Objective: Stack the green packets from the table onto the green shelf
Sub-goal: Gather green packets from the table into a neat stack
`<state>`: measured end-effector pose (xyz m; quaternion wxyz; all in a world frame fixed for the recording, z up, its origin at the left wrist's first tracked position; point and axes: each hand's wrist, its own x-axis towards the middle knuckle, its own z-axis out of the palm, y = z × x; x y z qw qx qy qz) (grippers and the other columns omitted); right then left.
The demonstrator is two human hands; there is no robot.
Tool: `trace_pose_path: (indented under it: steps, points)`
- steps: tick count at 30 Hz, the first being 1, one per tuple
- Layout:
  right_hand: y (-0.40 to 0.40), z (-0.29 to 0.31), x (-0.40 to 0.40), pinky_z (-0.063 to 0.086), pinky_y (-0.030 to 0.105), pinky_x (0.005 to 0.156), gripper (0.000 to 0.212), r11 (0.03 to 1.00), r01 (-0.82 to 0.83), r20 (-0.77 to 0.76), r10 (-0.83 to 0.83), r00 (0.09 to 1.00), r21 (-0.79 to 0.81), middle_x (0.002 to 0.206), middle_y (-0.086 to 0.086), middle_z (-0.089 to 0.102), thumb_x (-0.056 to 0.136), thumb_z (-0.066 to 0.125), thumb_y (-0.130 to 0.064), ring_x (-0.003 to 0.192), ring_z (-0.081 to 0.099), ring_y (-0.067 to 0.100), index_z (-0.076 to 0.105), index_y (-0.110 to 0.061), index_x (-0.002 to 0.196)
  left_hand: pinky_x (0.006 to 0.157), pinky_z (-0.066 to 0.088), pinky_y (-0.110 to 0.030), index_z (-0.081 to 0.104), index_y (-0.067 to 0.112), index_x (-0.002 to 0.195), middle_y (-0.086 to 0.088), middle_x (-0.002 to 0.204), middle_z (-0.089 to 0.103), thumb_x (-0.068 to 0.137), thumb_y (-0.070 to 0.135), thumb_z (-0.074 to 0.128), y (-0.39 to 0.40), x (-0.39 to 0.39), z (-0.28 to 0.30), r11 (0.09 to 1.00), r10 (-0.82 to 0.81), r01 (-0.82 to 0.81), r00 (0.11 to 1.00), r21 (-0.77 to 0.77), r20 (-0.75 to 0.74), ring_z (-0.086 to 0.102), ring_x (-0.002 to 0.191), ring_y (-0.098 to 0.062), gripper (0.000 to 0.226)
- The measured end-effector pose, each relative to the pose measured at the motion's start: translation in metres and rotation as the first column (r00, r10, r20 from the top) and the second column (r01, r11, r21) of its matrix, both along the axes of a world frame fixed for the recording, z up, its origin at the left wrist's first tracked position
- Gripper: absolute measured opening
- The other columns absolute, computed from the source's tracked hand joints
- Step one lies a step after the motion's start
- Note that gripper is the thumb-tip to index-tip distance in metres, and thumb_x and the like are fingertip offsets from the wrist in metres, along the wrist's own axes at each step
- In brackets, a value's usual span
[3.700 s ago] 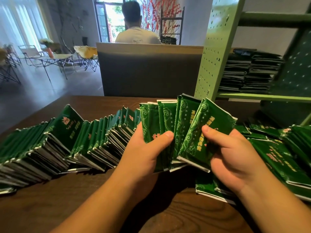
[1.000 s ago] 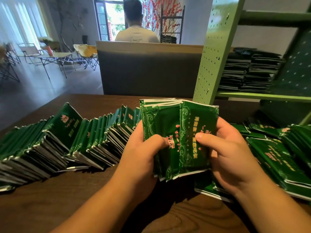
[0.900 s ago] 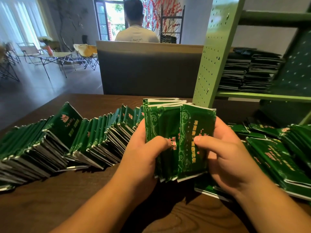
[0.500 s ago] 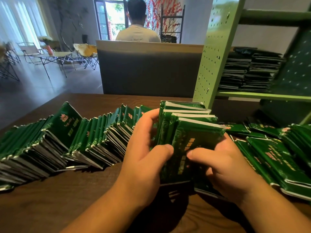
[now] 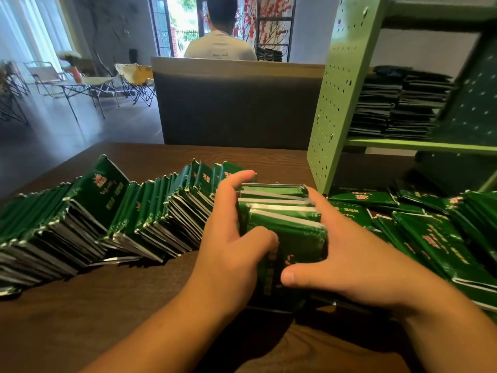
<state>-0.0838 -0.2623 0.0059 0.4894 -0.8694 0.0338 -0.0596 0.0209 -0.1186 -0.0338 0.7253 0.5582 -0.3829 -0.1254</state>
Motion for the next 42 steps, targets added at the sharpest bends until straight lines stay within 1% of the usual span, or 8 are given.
trace_pose_path:
  steps: [6,10,14,19,23,26,30,42]
  points:
    - [-0.001,0.0,-0.001,0.059,0.028,0.089,0.088,1.0,-0.031,0.005,0.031,1.0,0.001,0.121,-0.024,0.064,0.076,0.085,-0.008,0.105,0.069,0.003,0.038,-0.057,0.131,0.068,0.053,-0.025,0.054,0.031,0.125,0.004,0.096,0.069,0.055,0.016,0.062,0.0,-0.005,-0.005,0.999,-0.031,0.03,0.997,-0.017,-0.064,0.066,0.085,-0.014,0.072]
    - [0.002,0.001,-0.002,0.058,0.024,0.085,0.087,0.996,-0.089,-0.053,0.089,0.995,0.004,0.115,-0.026,0.064,0.077,0.082,-0.005,0.1,0.069,0.002,0.036,-0.06,0.127,0.063,0.051,-0.024,0.054,0.022,0.115,0.004,0.089,0.066,0.061,0.0,0.054,0.0,-0.013,-0.006,0.999,-0.043,0.042,0.999,-0.011,-0.009,0.063,0.078,-0.012,0.057]
    - [0.001,0.0,0.0,0.06,0.034,0.088,0.077,1.0,-0.018,0.035,0.018,0.999,0.002,0.114,-0.021,0.066,0.08,0.078,-0.002,0.1,0.07,0.007,0.042,-0.053,0.125,0.07,0.053,-0.024,0.049,0.032,0.129,0.007,0.098,0.067,0.061,0.013,0.062,0.001,-0.015,-0.006,0.998,-0.015,0.019,0.998,-0.055,0.057,0.066,0.086,-0.01,0.073]
    - [-0.004,-0.004,0.003,0.058,0.021,0.076,0.069,0.97,0.064,0.269,-0.128,0.955,0.234,0.109,-0.012,0.074,0.069,0.074,-0.001,0.097,0.073,0.008,0.053,-0.035,0.125,0.083,0.057,-0.022,0.04,0.038,0.143,0.014,0.117,0.069,0.066,0.029,0.066,0.0,-0.012,-0.002,0.996,-0.015,0.017,1.0,-0.083,0.027,0.069,0.11,-0.014,0.081]
    - [-0.006,-0.014,0.009,0.061,0.035,0.081,0.066,0.9,0.12,0.351,-0.282,0.893,0.419,0.112,0.0,0.075,0.067,0.073,-0.005,0.104,0.073,0.021,0.058,-0.029,0.127,0.089,0.055,-0.022,0.042,0.042,0.142,0.017,0.125,0.068,0.085,0.026,0.063,-0.003,-0.013,0.003,0.998,-0.028,0.032,0.996,-0.046,0.09,0.066,0.117,-0.009,0.063]
    - [0.001,-0.017,0.013,0.059,0.051,0.09,0.063,0.858,0.142,0.348,-0.345,0.872,0.494,0.115,0.01,0.074,0.071,0.079,-0.006,0.107,0.072,0.03,0.059,-0.025,0.128,0.099,0.051,-0.022,0.037,0.038,0.147,0.02,0.132,0.065,0.096,0.017,0.059,-0.009,-0.014,0.005,0.999,0.04,-0.036,0.986,-0.027,0.159,0.062,0.124,-0.005,0.06]
    - [0.009,-0.016,0.015,0.058,0.044,0.092,0.045,0.855,0.224,0.379,-0.423,0.823,0.468,0.114,-0.004,0.075,0.088,0.075,-0.009,0.107,0.071,0.015,0.064,-0.038,0.119,0.107,0.051,-0.039,0.039,0.034,0.149,0.016,0.128,0.067,0.102,0.007,0.05,-0.017,-0.015,0.012,0.997,0.08,-0.078,0.991,-0.017,0.104,0.064,0.121,-0.007,0.056]
    - [-0.032,0.046,-0.02,0.058,0.049,0.089,0.033,0.652,0.241,0.223,-0.544,0.809,0.719,0.107,0.012,0.077,0.093,0.06,0.002,0.102,0.073,0.032,0.065,-0.016,0.119,0.103,0.052,-0.05,0.05,0.045,0.139,0.012,0.122,0.072,0.094,0.032,0.054,-0.071,-0.037,0.08,0.974,-0.076,0.066,0.996,0.218,0.038,0.069,0.114,-0.012,0.047]
